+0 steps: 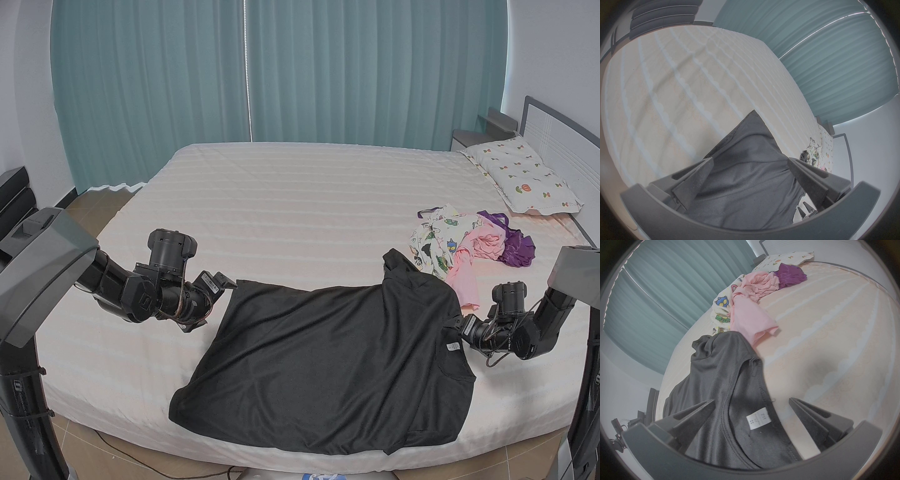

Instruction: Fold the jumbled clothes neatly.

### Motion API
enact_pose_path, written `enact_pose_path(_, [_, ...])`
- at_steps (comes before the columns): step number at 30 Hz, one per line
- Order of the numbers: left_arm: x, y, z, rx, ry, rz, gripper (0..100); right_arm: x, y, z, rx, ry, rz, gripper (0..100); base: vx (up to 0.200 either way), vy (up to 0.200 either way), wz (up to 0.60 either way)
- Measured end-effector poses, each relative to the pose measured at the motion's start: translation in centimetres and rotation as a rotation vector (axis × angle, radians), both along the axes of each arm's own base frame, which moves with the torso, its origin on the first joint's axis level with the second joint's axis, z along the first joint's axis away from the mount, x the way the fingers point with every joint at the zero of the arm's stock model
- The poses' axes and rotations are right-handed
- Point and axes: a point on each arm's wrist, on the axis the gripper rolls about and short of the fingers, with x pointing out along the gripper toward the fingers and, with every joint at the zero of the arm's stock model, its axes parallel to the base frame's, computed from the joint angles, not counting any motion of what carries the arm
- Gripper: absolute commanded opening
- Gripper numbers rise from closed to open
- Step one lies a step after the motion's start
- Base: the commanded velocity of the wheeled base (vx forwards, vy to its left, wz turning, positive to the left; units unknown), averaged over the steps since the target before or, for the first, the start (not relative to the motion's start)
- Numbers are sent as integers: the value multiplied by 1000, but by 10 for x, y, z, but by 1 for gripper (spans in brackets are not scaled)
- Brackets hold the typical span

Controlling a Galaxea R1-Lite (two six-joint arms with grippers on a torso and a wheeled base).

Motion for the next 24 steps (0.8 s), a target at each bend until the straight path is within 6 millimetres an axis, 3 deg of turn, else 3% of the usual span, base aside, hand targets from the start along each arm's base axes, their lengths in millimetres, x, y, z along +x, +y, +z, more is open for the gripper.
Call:
enact_pose_path(5, [0, 0, 0, 0, 1, -1, 100, 4, 2, -6, 0, 6, 5, 100, 0, 0, 0])
enact_pose_path(6, [0, 0, 0, 1, 1, -2, 100, 4, 2, -8, -1, 9, 7, 0, 0, 0, 0])
enact_pose_path(12, [0, 0, 0, 2, 2, -1, 100, 5, 1, -15, 3, 20, -1, 0, 0, 0, 0])
enact_pose_path(24, [2, -1, 3, -1, -13, -1, 100, -10, -9, -6, 21, 36, -16, 0, 0, 0, 0])
